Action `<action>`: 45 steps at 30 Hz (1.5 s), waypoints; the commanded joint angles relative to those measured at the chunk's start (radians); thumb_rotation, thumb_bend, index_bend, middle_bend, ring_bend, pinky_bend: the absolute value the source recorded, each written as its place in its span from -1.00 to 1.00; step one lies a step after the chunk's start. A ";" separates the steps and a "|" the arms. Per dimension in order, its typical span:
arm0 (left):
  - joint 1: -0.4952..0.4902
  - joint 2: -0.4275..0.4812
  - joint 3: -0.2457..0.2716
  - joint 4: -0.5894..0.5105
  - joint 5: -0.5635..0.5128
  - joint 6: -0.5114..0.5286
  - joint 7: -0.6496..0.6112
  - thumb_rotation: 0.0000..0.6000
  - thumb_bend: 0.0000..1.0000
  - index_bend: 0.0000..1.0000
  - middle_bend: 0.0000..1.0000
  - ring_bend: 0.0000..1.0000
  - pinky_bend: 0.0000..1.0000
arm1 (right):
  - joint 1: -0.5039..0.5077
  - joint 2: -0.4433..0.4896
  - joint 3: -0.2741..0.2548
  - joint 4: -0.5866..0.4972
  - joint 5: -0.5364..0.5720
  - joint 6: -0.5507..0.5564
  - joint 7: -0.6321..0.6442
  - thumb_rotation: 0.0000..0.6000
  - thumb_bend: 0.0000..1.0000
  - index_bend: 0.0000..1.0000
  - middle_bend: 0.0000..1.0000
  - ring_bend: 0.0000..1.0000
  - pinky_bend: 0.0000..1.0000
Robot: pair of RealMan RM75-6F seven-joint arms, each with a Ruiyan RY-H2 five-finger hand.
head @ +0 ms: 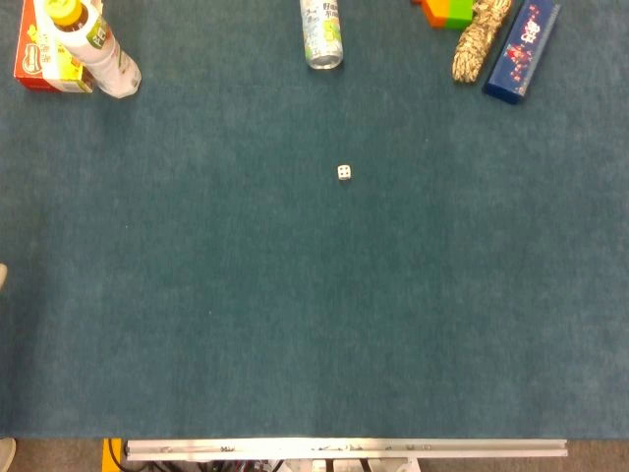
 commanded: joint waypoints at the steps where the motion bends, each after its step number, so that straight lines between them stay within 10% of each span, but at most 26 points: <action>1: 0.000 0.000 0.002 0.000 0.001 0.000 0.001 1.00 -0.60 -0.75 -0.65 -0.60 -0.83 | 0.006 0.005 0.006 -0.012 -0.005 -0.022 0.007 1.00 -0.60 -0.60 -0.35 -0.49 -0.18; 6: 0.005 0.004 0.007 -0.004 0.010 0.008 -0.005 1.00 -0.60 -0.75 -0.65 -0.60 -0.83 | 0.054 0.007 0.032 -0.044 -0.050 -0.073 -0.024 1.00 -0.60 -0.60 -0.20 -0.27 -0.09; 11: 0.014 0.009 0.009 -0.009 0.016 0.024 -0.013 1.00 -0.60 -0.75 -0.65 -0.60 -0.83 | 0.139 -0.010 0.071 -0.089 -0.079 -0.172 -0.069 1.00 -0.44 -0.60 0.31 0.35 0.69; 19: 0.020 0.010 0.019 -0.018 0.038 0.035 -0.010 1.00 -0.60 -0.75 -0.65 -0.60 -0.83 | 0.343 -0.082 0.170 -0.134 0.058 -0.448 -0.147 0.99 0.75 -0.60 0.90 0.98 1.00; 30: 0.031 0.014 0.021 -0.030 0.045 0.052 -0.013 1.00 -0.60 -0.75 -0.65 -0.60 -0.83 | 0.628 -0.255 0.252 -0.035 0.463 -0.682 -0.310 1.00 1.00 -0.60 1.00 1.00 1.00; 45: 0.040 0.015 0.017 -0.012 0.039 0.061 -0.023 1.00 -0.60 -0.75 -0.65 -0.60 -0.83 | 0.935 -0.422 0.206 0.163 0.936 -0.721 -0.475 0.90 1.00 -0.60 1.00 1.00 1.00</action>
